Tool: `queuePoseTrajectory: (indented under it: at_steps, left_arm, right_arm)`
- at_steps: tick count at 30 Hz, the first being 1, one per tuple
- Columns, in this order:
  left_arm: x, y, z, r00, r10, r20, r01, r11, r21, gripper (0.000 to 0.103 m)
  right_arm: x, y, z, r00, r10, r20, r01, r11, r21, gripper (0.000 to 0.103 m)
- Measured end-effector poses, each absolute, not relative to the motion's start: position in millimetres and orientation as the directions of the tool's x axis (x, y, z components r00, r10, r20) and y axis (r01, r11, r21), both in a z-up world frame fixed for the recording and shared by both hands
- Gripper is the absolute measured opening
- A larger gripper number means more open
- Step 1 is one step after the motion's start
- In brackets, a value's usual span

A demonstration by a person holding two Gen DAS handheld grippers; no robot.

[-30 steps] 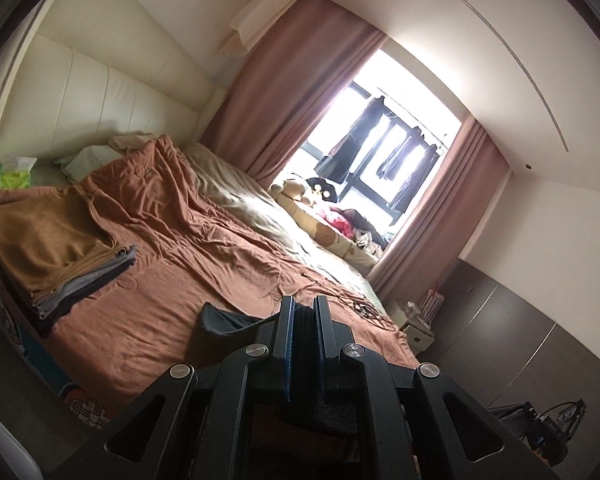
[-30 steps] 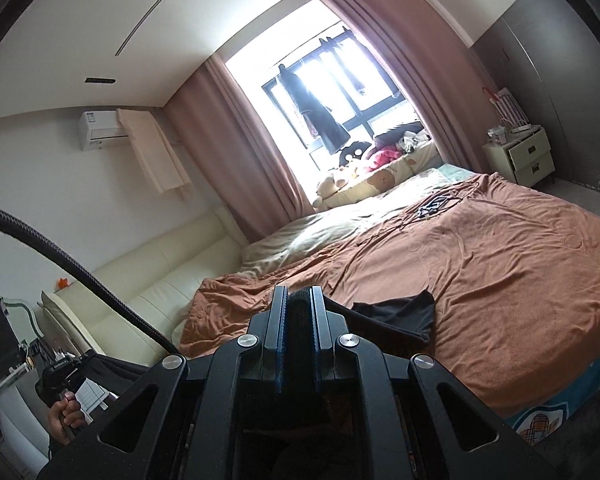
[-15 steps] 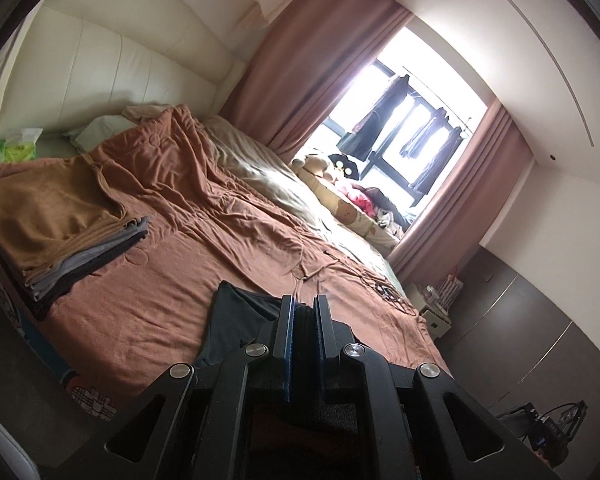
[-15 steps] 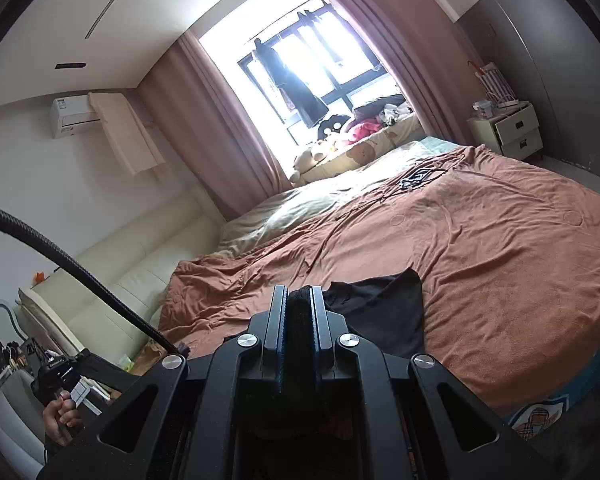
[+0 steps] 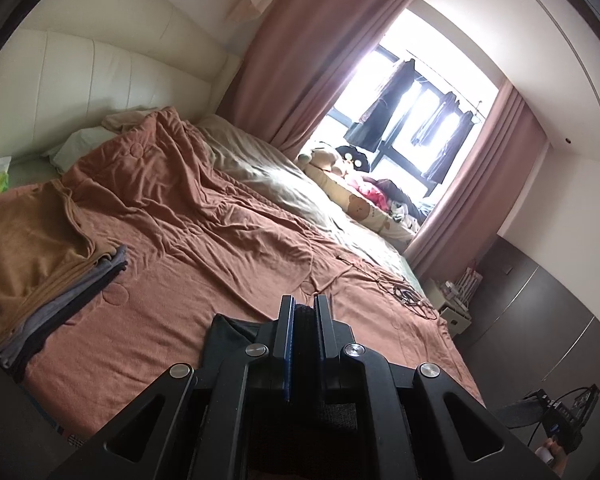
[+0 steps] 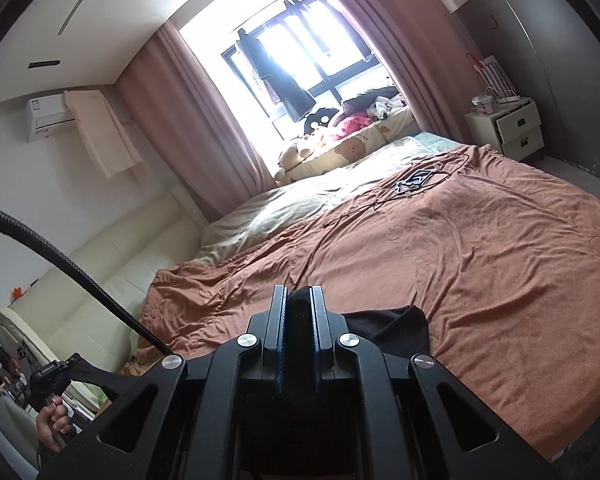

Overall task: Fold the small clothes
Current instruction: 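Lower the hem onto the collar edge with both tools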

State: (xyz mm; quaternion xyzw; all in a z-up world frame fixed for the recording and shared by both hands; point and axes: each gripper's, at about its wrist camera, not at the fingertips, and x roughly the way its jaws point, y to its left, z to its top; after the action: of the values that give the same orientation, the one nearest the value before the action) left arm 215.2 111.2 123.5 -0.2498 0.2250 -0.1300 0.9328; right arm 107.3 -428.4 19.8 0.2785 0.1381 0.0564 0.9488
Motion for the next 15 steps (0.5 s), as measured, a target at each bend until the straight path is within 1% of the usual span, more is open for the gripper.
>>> queuePoseTrajectory:
  at_steps: [8,15]
  left_arm:
    - [276.2,93.8,112.7,0.843,-0.332,-0.424,0.099,0.869,-0.484,0.010]
    - [328.6,81.0,86.5,0.810,-0.310,-0.497,0.061,0.888,-0.456,0.010]
  right_arm:
    - [171.8,-426.3,27.1,0.941,0.180,-0.286,-0.001,0.848,0.530,0.007]
    - [223.3,-427.8,18.4,0.919,0.185,-0.348,0.026,0.852,0.523,0.007]
